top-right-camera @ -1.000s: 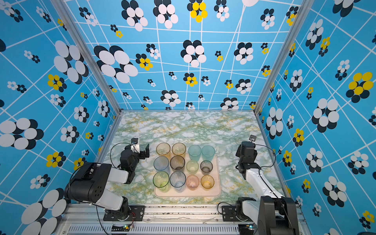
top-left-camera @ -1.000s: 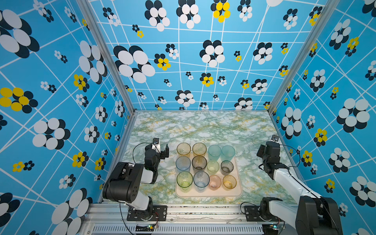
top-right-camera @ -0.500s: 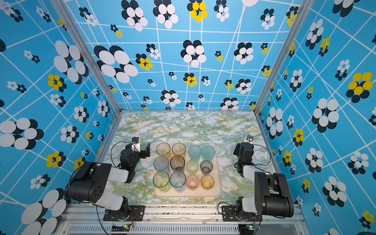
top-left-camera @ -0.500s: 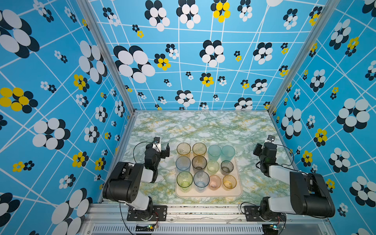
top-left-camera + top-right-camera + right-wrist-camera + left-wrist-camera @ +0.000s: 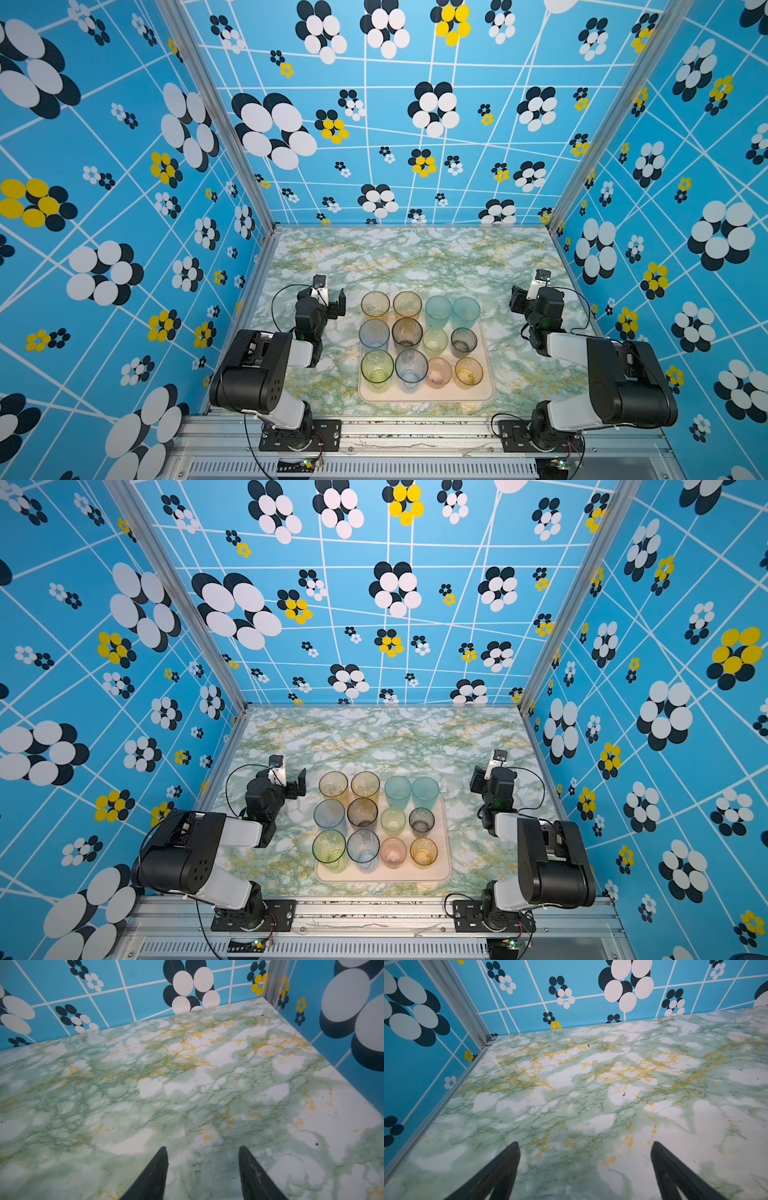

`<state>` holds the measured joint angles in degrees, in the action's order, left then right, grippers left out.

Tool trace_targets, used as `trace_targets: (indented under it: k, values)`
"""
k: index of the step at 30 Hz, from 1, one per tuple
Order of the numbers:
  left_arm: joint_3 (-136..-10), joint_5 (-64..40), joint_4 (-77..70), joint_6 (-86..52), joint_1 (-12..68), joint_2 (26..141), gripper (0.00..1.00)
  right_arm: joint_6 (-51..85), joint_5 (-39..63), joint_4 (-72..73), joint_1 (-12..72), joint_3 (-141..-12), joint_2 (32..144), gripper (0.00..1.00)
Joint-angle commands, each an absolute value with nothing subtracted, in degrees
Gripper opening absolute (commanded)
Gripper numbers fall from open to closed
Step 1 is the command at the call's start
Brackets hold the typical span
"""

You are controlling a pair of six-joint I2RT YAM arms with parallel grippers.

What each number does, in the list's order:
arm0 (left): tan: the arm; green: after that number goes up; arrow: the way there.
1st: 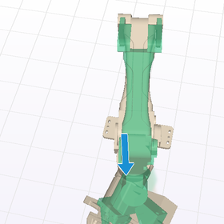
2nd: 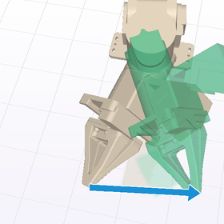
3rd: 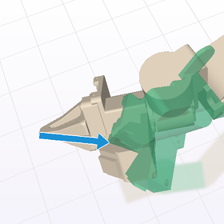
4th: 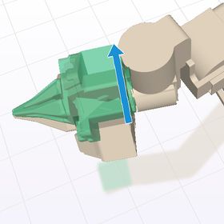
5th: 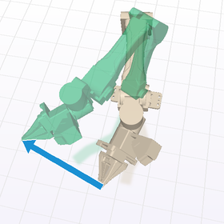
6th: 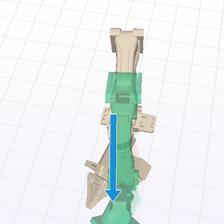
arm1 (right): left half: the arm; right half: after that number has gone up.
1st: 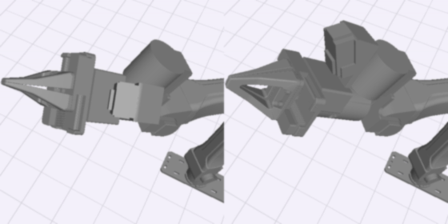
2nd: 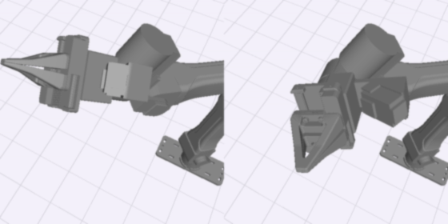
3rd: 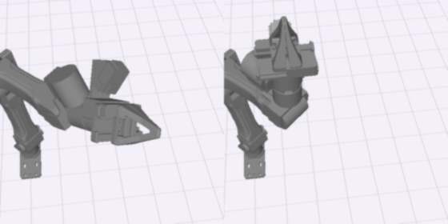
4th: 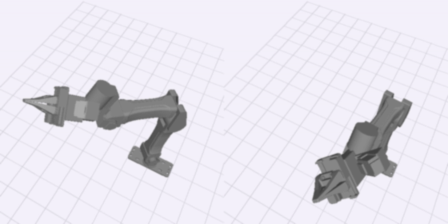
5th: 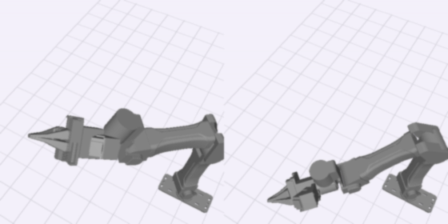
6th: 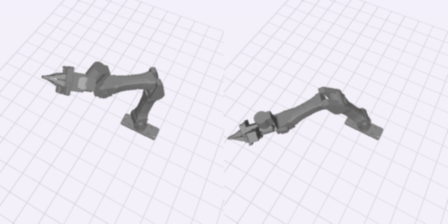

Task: Place the glasses into the tray
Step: Reset both arms

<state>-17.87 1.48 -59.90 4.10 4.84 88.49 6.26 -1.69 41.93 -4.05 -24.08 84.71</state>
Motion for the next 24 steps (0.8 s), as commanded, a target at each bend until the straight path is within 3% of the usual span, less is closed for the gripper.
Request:
trace_targets:
  k: [1,9,13,14,15,16,17,24]
  values:
    - [-18.80,1.58,-58.11,3.69,4.39,88.50,0.99,4.22,2.59,44.05,-4.22,-25.03,85.61,0.57]
    - [-19.78,3.12,-56.24,2.81,4.22,88.43,0.99,4.10,-1.49,57.41,-2.92,-19.91,89.26,0.56]
    - [-19.78,3.11,-56.18,2.81,4.26,88.46,0.99,3.52,-7.47,54.23,-0.91,-21.12,88.99,0.57]
    - [-19.77,3.02,-56.25,2.81,4.22,88.49,0.99,3.05,-10.22,53.89,0.03,-21.27,88.86,0.59]
    - [-19.84,3.07,-56.20,2.79,4.22,88.51,0.99,2.69,-14.52,54.03,1.31,-21.19,88.92,0.76]
    - [-19.94,3.13,-56.09,2.73,4.17,88.51,0.99,2.64,-18.50,55.09,2.43,-20.87,89.16,0.99]
    - [-20.08,3.71,-55.75,2.40,4.13,88.51,0.99,3.03,-22.21,56.34,3.30,-20.59,89.39,0.99]
    - [-21.21,5.71,-53.79,0.79,3.47,88.51,0.99,3.10,-22.33,56.16,3.36,-20.57,89.36,0.99]
